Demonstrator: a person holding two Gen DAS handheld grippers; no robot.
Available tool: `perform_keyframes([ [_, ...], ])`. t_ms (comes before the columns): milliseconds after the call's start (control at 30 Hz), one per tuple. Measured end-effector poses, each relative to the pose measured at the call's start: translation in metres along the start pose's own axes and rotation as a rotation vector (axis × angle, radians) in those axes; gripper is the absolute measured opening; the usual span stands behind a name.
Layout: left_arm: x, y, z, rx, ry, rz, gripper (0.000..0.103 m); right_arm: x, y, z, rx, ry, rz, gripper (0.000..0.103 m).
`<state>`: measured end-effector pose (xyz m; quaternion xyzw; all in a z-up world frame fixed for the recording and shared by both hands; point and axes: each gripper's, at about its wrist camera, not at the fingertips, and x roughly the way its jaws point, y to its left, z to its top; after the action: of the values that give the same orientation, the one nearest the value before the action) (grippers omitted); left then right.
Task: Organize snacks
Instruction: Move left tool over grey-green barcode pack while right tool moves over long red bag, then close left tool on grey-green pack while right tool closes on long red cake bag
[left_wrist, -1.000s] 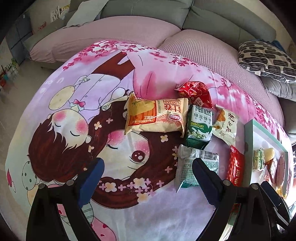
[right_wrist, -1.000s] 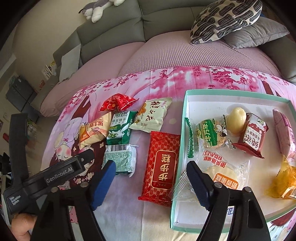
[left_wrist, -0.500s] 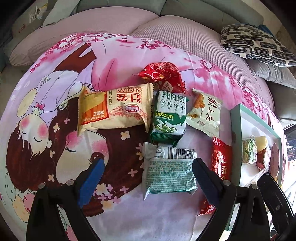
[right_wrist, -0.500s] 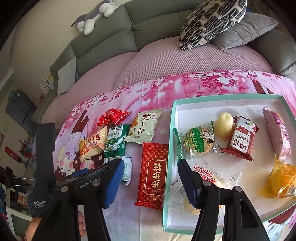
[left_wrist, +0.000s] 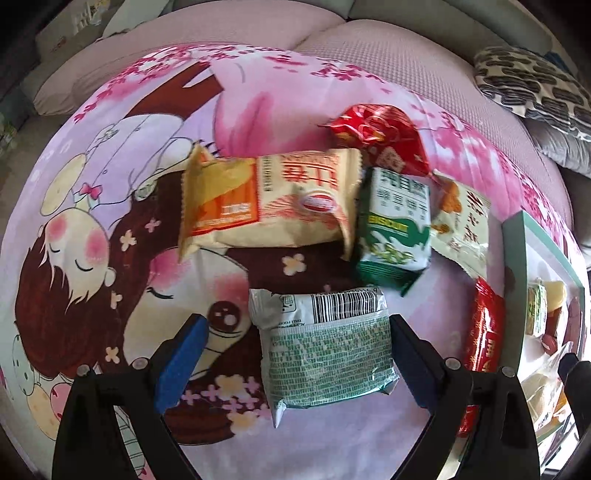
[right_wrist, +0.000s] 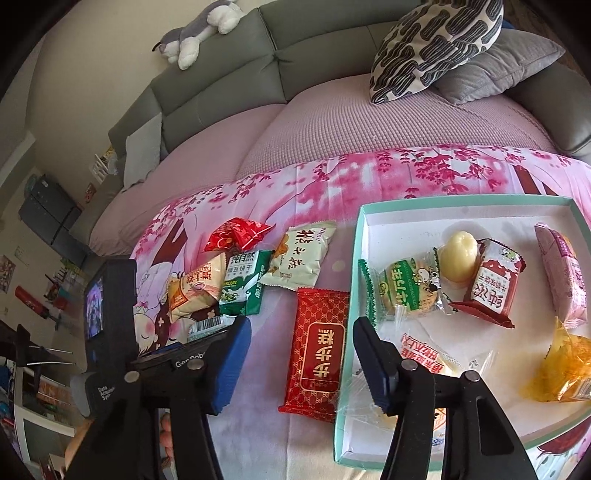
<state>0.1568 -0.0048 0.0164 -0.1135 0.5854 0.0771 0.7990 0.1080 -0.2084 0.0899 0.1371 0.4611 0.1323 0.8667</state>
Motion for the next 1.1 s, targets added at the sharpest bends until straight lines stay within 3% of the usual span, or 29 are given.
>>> perform_keyframes([
  [400,-0.002,0.036,0.003,-0.097,0.023,-0.031,0.096,0.043,0.036,-0.014,-0.168,0.12,-0.082,0.05],
  [767,-0.004,0.058,0.003,-0.123,0.029,-0.065,0.096,0.068,0.034,-0.022,-0.187,0.159,-0.196,0.051],
  [933,-0.004,0.059,0.002,-0.123,0.034,-0.07,0.096,0.07,0.032,-0.021,-0.171,0.155,-0.195,0.051],
  [1100,-0.005,0.059,0.002,-0.132,0.038,-0.086,0.096,0.072,0.033,-0.022,-0.136,0.174,-0.102,0.05],
])
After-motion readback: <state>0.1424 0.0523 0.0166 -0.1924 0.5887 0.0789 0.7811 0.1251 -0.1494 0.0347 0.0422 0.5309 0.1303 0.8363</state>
